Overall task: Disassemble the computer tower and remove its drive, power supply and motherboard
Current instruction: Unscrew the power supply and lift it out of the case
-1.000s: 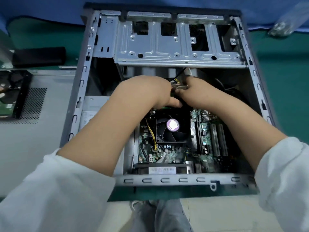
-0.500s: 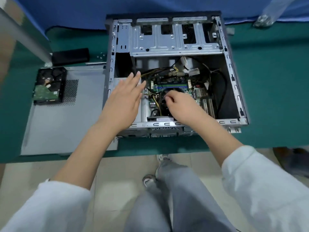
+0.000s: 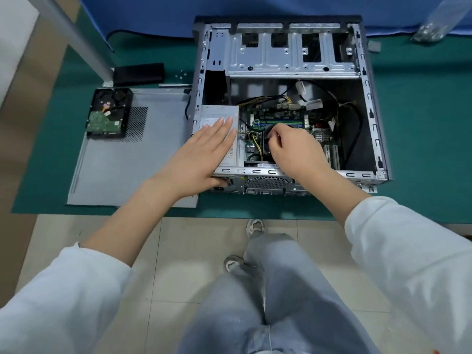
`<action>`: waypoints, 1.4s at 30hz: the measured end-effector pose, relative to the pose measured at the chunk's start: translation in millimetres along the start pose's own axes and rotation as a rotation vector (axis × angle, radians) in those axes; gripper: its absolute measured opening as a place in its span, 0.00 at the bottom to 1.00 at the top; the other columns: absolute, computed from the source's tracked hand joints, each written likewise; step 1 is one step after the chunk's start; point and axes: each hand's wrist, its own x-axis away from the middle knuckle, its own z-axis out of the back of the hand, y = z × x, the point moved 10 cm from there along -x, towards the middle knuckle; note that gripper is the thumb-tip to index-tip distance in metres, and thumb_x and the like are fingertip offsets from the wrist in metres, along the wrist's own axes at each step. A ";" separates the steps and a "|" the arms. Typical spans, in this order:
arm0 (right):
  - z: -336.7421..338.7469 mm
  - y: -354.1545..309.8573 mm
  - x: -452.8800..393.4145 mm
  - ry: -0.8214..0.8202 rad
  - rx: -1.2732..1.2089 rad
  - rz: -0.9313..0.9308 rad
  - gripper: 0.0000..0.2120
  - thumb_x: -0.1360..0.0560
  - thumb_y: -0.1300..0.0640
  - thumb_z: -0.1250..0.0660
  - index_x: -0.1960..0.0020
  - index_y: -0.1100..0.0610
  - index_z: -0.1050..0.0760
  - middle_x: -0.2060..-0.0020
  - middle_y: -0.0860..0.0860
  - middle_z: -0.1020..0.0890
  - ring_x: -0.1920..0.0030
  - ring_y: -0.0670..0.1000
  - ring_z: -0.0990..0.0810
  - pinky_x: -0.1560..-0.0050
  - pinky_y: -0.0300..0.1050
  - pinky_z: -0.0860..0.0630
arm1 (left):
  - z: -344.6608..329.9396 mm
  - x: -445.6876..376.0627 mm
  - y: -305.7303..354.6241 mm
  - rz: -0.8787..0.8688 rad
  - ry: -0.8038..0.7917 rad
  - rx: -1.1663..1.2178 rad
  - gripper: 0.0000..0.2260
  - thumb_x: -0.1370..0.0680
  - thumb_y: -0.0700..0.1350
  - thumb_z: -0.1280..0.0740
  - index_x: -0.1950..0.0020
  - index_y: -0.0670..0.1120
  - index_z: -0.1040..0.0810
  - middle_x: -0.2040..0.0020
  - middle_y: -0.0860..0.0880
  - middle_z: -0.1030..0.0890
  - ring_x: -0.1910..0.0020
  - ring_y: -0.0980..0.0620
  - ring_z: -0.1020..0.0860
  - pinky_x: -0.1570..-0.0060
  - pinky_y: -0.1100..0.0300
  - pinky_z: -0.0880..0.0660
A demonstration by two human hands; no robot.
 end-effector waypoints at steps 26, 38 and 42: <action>-12.7 14.6 -4.7 -0.120 -0.190 -0.111 0.14 0.21 0.55 0.48 0.47 0.55 0.24 0.61 0.53 0.19 0.66 0.53 0.22 0.65 0.49 0.23 | 17.2 -23.1 -16.4 0.006 -0.161 0.295 0.37 0.22 0.55 0.37 0.22 0.43 0.53 0.22 0.45 0.56 0.23 0.50 0.57 0.25 0.57 0.54; -20.0 17.7 -7.5 -0.188 -0.244 -0.148 0.13 0.21 0.53 0.47 0.46 0.53 0.25 0.60 0.52 0.18 0.69 0.49 0.24 0.71 0.42 0.31 | 8.9 -33.9 -23.3 0.015 -0.020 0.134 0.30 0.19 0.51 0.46 0.23 0.44 0.58 0.22 0.45 0.57 0.24 0.48 0.60 0.25 0.53 0.57; -16.6 -10.8 -26.3 -0.221 -0.421 -0.117 0.15 0.19 0.50 0.45 0.35 0.53 0.31 0.49 0.48 0.20 0.63 0.44 0.24 0.61 0.44 0.28 | 27.0 -24.0 -71.0 0.351 0.217 0.567 0.30 0.19 0.58 0.50 0.23 0.48 0.58 0.24 0.53 0.58 0.24 0.54 0.59 0.26 0.56 0.58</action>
